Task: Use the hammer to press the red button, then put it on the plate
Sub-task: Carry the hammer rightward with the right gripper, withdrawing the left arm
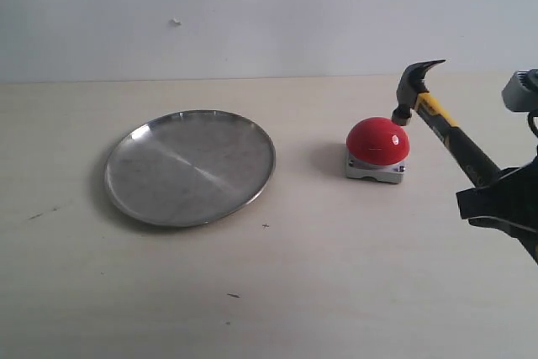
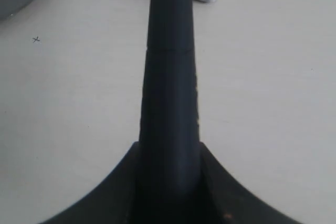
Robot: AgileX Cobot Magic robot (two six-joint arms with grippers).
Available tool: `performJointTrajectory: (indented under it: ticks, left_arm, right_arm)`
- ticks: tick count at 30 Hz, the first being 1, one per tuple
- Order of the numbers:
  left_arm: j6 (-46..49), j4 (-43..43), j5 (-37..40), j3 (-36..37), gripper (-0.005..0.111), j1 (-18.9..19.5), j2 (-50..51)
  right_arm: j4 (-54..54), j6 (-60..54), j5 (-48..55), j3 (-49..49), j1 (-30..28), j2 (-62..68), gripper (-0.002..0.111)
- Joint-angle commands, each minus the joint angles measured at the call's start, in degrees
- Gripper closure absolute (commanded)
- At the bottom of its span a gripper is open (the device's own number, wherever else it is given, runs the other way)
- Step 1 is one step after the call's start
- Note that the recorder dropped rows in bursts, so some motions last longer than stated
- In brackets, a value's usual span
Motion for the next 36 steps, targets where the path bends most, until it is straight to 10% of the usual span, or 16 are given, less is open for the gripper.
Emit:
performJointTrajectory:
  ticks: [1, 36]
  left_arm:
    - [0.37, -0.3, 0.39, 0.22, 0.107, 0.01, -0.33]
    - [0.76, -0.3, 4.02, 0.22, 0.107, 0.01, -0.33]
  right_arm:
    - [2.94, -3.67, -7.41, -0.51, -0.06, 2.34, 0.108]
    - [3.24, -8.05, -10.46, -6.69, -0.06, 16.6, 0.108]
